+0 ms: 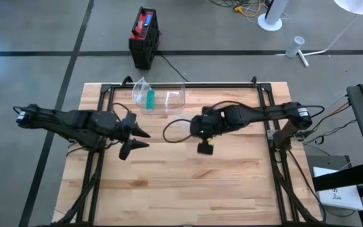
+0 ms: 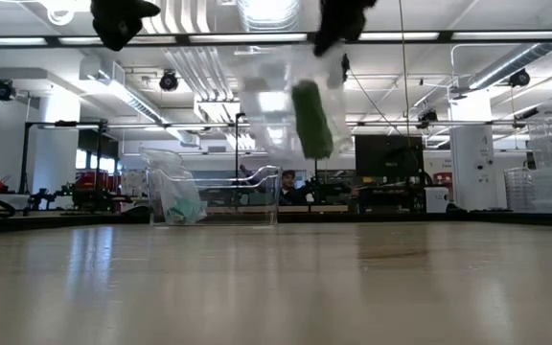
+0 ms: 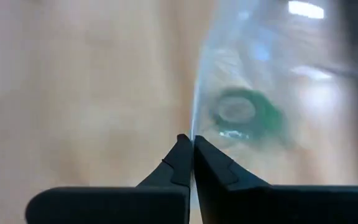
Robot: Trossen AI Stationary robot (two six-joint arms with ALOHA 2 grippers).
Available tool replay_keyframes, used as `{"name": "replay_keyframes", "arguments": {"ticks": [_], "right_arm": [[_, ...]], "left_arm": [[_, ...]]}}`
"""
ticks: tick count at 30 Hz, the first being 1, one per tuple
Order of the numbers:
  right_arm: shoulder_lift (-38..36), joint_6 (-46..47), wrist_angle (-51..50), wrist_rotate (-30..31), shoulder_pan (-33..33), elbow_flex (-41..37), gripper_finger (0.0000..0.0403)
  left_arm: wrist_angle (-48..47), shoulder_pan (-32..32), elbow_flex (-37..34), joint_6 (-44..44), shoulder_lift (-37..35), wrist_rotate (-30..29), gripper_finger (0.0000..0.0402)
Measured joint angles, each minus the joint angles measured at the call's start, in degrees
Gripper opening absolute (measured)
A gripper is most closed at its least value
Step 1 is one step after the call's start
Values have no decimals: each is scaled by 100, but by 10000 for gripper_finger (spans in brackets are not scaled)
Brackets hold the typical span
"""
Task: Roll bandage
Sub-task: Put the transparent zip bag containing the green bandage into the transparent bin
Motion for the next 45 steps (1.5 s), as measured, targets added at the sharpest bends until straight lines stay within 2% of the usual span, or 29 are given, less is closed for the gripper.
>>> {"name": "replay_keyframes", "arguments": {"ticks": [3, 5, 7, 11, 13, 15, 19, 25, 31, 37, 45], "right_arm": [[-5, -462, 799, -1555, -1, 18, 0], [-7, -693, 1164, -2106, 5, 45, 0], [-7, -738, 1313, -2060, -46, 88, 0], [-9, -496, 1401, -1519, -290, 102, 0], [-9, -276, 1399, -1446, -458, 97, 0], [-9, -49, 1388, -1444, -620, 91, 0], [-9, 272, 1536, -1425, -866, 95, 0], [-9, 372, 2429, -1548, -1170, 111, 0], [78, 704, 3119, -1445, -1846, 111, 0], [284, 1195, 3327, -1464, -2306, 111, 0], [1036, 2114, 3958, -1382, -2519, 111, 0]], "left_arm": [[6, -1, 0, 7, -125, -87, 189], [-9, -3, 0, 7, -171, -87, 185], [-48, -3, 0, 9, -197, -158, 179], [-373, -6, 0, 82, -354, -1085, 165], [-619, -5, -2, 160, -470, -1564, 159], [-624, -6, -64, 168, -633, -1782, 155], [-136, -17, -532, 161, -1099, -1784, 150], [906, -19, -1647, 45, -1735, -1777, 149], [2286, -45, -2605, 52, -1902, -1583, 150], [2625, -56, -3078, -104, -1853, -1316, 140], [2710, -103, -3196, -129, -1700, -1236, 128]]}}
